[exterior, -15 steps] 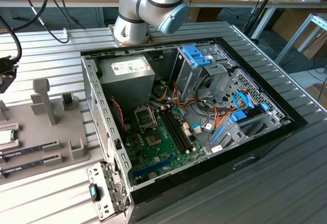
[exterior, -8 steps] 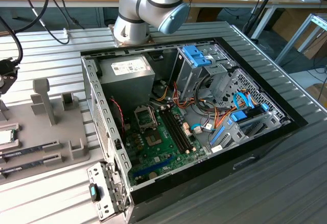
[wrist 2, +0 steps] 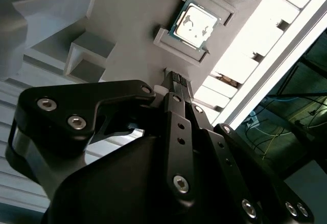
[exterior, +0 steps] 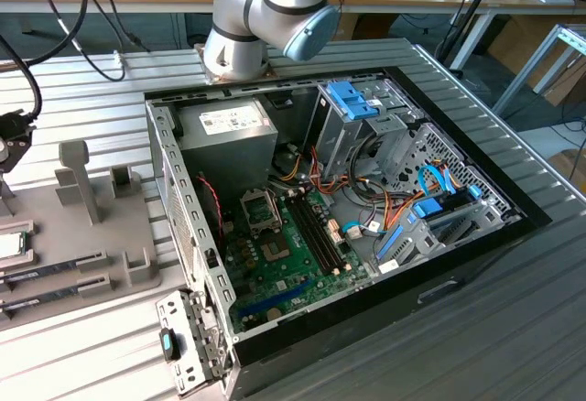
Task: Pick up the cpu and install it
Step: 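Pick up the cpu and move it towards the insertion slot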
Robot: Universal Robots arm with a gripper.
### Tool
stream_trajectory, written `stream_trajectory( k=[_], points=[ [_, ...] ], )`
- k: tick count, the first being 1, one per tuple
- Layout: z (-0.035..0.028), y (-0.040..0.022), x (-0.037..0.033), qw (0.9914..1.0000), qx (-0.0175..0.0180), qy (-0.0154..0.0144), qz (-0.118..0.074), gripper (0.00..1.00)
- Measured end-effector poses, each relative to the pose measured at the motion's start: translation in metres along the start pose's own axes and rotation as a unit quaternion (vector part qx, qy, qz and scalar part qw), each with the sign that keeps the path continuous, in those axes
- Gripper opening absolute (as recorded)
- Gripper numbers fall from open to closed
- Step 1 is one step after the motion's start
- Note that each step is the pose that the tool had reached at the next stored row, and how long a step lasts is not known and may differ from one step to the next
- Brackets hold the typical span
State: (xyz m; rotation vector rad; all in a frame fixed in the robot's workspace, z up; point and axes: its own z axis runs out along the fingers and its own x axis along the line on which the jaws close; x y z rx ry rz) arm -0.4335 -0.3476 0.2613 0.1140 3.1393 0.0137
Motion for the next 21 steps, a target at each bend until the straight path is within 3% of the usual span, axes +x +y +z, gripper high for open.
stream_trajectory(
  k=[21],
  points=[
    [0.0117, -0.0001, 0.0000, 1.00000, 0.0000, 0.0000, -0.001, 0.11]
  ],
)
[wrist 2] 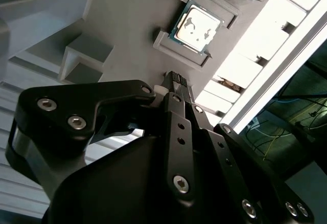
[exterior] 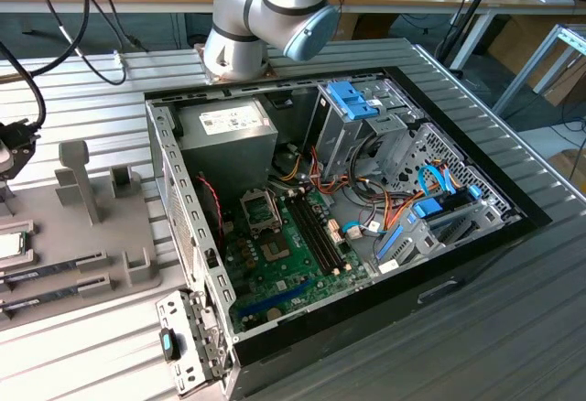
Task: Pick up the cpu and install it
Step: 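Pick up the cpu and move it towards the insertion slot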
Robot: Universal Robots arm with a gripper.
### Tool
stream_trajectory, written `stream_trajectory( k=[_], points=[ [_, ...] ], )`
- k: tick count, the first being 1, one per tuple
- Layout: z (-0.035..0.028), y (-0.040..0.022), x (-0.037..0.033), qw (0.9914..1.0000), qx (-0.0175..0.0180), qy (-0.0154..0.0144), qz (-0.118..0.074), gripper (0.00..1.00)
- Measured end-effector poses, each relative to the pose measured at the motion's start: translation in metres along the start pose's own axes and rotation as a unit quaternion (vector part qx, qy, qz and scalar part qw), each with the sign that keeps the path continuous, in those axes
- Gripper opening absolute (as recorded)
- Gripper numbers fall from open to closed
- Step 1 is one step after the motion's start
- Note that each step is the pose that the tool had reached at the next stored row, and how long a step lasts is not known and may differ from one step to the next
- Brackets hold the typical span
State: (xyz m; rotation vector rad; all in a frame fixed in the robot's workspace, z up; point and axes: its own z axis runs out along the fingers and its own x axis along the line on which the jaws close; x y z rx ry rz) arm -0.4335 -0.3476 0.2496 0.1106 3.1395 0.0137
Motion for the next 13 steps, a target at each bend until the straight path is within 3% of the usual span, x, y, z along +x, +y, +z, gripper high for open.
stream_trajectory(
  k=[13],
  points=[
    [0.0065, -0.0001, 0.0000, 1.00000, 0.0000, 0.0000, 0.000, 0.11]
  ],
)
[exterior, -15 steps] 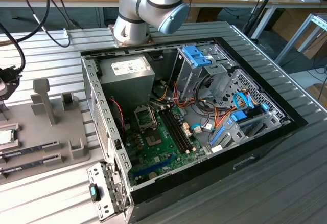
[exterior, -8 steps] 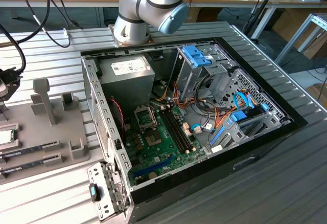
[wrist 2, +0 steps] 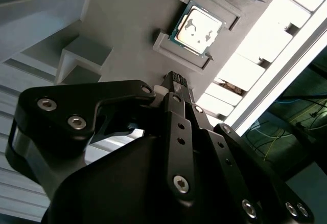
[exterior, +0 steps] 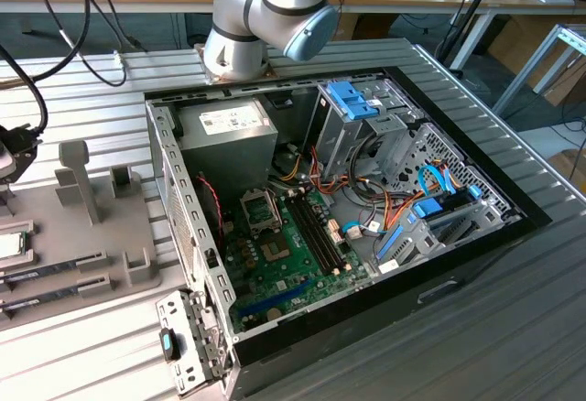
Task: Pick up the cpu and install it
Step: 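Pick up the cpu and move it towards the insertion slot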
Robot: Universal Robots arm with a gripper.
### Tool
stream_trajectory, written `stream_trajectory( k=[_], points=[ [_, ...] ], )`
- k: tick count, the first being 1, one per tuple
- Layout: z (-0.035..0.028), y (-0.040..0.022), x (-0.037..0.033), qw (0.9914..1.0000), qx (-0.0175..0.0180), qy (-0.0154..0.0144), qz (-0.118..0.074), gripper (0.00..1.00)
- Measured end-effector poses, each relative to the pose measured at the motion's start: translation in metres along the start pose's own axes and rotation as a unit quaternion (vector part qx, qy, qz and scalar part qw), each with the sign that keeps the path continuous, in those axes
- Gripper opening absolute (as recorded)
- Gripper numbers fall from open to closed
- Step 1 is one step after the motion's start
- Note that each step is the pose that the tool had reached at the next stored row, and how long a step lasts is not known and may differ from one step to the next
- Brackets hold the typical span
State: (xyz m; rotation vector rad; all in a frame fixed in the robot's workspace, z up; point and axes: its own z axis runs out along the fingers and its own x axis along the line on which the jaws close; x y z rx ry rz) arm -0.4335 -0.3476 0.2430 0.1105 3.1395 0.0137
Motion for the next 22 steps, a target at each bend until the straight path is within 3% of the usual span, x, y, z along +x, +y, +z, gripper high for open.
stream_trajectory(
  k=[9, 11, 12, 16, 22],
  points=[
    [0.0003, 0.0000, 0.0000, 1.00000, -0.0004, 0.0000, 0.000, 0.11],
    [0.0003, 0.0000, 0.0000, 1.00000, -0.0005, 0.0000, 0.000, 0.24],
    [0.0003, 0.0000, 0.0000, 1.00000, -0.0005, 0.0000, 0.000, 0.24],
    [0.0003, 0.0000, 0.0000, 1.00000, -0.0007, 0.0000, 0.000, 0.42],
    [0.0005, 0.0000, 0.0000, 1.00000, -0.0009, 0.0001, 0.000, 0.42]
  ],
)
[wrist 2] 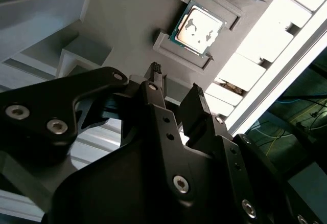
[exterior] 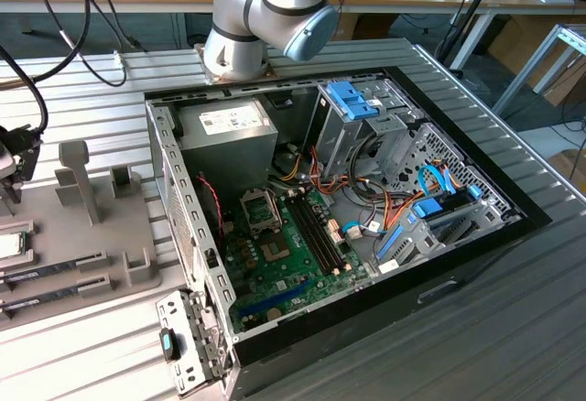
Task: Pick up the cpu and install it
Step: 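Pick up the cpu and move it towards the insertion slot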
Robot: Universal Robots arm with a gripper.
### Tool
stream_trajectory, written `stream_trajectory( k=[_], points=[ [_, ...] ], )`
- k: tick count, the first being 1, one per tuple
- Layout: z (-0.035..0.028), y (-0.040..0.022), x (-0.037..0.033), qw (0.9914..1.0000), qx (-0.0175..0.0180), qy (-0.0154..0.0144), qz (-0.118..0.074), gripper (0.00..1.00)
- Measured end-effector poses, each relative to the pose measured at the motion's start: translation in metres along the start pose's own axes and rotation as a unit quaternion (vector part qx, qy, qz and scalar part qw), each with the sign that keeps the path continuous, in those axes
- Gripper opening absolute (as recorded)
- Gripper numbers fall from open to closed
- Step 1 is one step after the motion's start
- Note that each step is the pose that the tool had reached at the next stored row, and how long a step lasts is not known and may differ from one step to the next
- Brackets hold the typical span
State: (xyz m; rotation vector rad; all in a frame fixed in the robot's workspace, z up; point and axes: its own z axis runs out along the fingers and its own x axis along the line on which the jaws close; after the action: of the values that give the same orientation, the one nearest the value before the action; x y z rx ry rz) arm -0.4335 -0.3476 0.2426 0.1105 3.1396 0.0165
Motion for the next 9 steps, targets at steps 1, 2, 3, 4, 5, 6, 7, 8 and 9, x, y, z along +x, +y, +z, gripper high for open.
stream_trajectory(
  k=[1, 2, 3, 4, 5, 6, 7, 8, 9],
  points=[
    [0.0001, 0.0000, 0.0000, 1.00000, 0.0000, 0.0000, 0.000, 0.42],
    [0.0006, 0.0000, 0.0000, 1.00000, 0.0000, 0.0000, 0.000, 0.42],
    [0.0009, 0.0000, 0.0000, 1.00000, 0.0000, -0.0001, 0.000, 0.42],
    [0.0012, 0.0000, 0.0000, 1.00000, 0.0000, 0.0000, 0.000, 0.42],
    [0.0015, 0.0000, 0.0000, 1.00000, 0.0000, 0.0000, 0.000, 0.42],
    [0.0019, 0.0000, 0.0000, 1.00000, 0.0000, -0.0001, 0.000, 0.42],
    [0.0021, 0.0000, 0.0000, 1.00000, 0.0000, 0.0000, 0.000, 0.42],
    [0.0024, 0.0000, -0.0001, 1.00000, 0.0000, -0.0001, 0.000, 0.42],
    [0.0027, 0.0000, -0.0001, 1.00000, 0.0000, -0.0001, 0.000, 0.42]
  ],
)
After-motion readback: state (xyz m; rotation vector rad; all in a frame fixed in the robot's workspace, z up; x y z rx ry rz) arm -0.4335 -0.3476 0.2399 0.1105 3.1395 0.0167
